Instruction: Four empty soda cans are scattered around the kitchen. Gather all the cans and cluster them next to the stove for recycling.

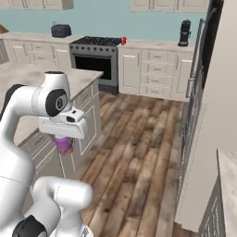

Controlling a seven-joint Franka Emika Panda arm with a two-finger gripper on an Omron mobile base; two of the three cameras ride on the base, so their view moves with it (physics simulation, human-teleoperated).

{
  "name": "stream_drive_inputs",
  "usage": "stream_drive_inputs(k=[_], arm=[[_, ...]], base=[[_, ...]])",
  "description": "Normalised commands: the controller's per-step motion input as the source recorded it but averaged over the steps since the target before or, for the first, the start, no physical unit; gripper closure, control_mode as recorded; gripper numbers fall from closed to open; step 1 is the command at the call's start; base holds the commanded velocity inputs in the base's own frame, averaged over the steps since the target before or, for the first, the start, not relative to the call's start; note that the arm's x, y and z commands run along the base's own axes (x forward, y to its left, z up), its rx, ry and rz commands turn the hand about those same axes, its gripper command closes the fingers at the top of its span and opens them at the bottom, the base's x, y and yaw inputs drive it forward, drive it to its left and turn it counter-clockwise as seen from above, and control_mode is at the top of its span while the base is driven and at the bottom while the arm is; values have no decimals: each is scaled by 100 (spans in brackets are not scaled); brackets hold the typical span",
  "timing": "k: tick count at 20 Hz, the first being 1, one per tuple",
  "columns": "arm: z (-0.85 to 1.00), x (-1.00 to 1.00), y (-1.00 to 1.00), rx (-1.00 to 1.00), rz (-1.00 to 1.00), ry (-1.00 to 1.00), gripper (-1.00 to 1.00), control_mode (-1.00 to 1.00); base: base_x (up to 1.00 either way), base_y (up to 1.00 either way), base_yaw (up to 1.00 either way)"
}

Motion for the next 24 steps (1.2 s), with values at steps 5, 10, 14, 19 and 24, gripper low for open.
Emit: stream_drive_inputs(k=[5,10,14,19,24], arm=[[0,0,0,0,0,0,100,100],[0,0,0,0,0,0,100,100],[0,0,0,0,0,0,100,100],[0,0,0,0,0,0,100,100],[0,0,0,0,0,0,100,100]], base=[[100,-26,7],[100,-23,7],[100,-23,7],[100,-22,7],[100,-15,7]])
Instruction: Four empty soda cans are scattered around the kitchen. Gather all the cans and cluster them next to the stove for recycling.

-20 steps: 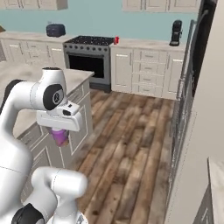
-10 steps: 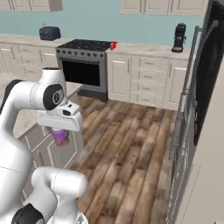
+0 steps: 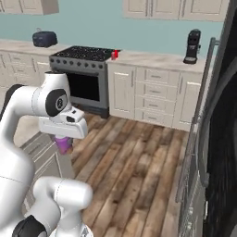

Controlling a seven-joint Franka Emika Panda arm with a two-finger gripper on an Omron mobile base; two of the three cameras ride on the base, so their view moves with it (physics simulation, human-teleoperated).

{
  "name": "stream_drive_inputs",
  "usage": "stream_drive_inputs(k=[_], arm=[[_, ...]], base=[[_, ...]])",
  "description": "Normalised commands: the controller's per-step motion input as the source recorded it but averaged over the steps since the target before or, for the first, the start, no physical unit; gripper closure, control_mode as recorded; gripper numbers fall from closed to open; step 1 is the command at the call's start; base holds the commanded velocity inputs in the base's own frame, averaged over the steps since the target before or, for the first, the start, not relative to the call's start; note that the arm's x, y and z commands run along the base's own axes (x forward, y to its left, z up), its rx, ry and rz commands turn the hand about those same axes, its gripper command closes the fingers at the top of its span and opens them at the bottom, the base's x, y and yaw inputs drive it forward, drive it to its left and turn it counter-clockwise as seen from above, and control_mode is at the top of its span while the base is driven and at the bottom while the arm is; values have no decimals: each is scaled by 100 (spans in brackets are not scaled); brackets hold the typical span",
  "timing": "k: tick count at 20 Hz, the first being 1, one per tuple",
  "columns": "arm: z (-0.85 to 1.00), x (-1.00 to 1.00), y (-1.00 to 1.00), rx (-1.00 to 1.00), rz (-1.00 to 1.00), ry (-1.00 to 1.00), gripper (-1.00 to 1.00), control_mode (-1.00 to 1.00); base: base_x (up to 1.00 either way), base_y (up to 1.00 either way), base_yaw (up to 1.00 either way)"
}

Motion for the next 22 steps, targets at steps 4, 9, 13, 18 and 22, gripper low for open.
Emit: stream_drive_inputs(k=[4,9,13,18,22], arm=[[0,0,0,0,0,0,100,100],[0,0,0,0,0,0,100,100],[0,0,0,0,0,0,100,100],[0,0,0,0,0,0,100,100],[0,0,0,0,0,0,100,100]], base=[[100,-11,7],[100,0,6],[100,4,4],[100,15,4],[100,19,2]])
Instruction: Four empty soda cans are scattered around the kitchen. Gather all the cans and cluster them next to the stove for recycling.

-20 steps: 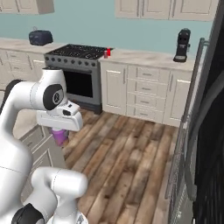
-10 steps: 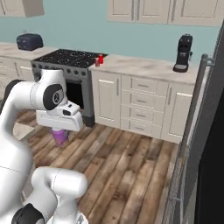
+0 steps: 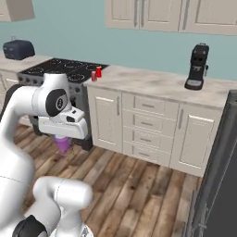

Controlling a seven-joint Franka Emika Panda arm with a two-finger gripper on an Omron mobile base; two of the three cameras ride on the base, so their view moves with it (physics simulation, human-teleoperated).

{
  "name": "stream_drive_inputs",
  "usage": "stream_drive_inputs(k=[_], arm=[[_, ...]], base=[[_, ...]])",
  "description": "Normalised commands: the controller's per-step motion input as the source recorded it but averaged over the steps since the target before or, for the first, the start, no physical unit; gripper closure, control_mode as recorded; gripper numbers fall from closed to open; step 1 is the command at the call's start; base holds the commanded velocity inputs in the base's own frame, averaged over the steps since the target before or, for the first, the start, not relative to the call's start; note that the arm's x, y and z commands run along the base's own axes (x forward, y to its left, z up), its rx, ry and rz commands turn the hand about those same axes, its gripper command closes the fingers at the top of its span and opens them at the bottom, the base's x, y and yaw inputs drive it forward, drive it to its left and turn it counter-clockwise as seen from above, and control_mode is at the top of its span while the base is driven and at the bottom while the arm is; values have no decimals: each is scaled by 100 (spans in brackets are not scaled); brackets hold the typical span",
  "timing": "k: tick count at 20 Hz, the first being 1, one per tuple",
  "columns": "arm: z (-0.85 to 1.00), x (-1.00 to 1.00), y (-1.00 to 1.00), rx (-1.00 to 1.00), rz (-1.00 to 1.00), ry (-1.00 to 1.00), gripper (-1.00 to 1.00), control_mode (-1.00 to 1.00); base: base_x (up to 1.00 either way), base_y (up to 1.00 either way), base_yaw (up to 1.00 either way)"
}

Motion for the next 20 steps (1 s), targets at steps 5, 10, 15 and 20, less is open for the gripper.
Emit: stream_drive_inputs(k=[5,10,15,20], arm=[[0,0,0,0,0,0,100,100],[0,0,0,0,0,0,100,100],[0,0,0,0,0,0,100,100],[0,0,0,0,0,0,100,100]], base=[[100,21,1],[97,22,0],[90,19,0],[78,14,0]])
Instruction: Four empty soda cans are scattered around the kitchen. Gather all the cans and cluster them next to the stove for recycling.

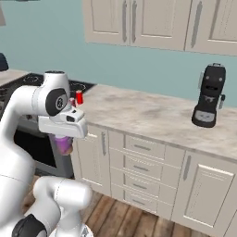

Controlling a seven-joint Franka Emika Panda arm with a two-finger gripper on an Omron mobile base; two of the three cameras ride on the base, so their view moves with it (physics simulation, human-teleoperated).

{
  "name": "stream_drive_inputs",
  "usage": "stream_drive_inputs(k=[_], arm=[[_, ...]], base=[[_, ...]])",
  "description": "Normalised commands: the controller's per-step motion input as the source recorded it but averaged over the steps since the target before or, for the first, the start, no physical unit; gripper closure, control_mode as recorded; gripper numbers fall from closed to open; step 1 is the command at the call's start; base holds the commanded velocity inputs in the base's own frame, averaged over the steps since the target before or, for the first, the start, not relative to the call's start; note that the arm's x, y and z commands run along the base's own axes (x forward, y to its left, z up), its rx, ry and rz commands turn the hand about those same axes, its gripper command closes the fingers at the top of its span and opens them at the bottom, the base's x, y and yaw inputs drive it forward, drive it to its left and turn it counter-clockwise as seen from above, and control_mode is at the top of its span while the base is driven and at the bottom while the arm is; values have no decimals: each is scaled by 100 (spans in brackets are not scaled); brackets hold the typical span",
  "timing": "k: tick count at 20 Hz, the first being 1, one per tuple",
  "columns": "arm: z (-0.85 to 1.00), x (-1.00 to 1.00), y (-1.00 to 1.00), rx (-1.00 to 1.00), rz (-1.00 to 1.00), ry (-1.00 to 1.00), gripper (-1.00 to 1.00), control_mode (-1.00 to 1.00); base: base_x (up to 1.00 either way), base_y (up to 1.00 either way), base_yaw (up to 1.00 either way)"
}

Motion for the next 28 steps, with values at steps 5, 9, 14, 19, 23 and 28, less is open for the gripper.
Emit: stream_drive_inputs(k=[5,9,14,19,23,28], arm=[[0,0,0,0,0,0,100,100],[0,0,0,0,0,0,100,100],[0,0,0,0,0,0,100,100],[0,0,0,0,0,0,100,100],[0,0,0,0,0,0,100,100],[0,0,0,0,0,0,100,100]], base=[[51,13,0],[45,31,-2],[33,48,-6],[34,45,-8],[45,29,-12],[49,22,-12]])
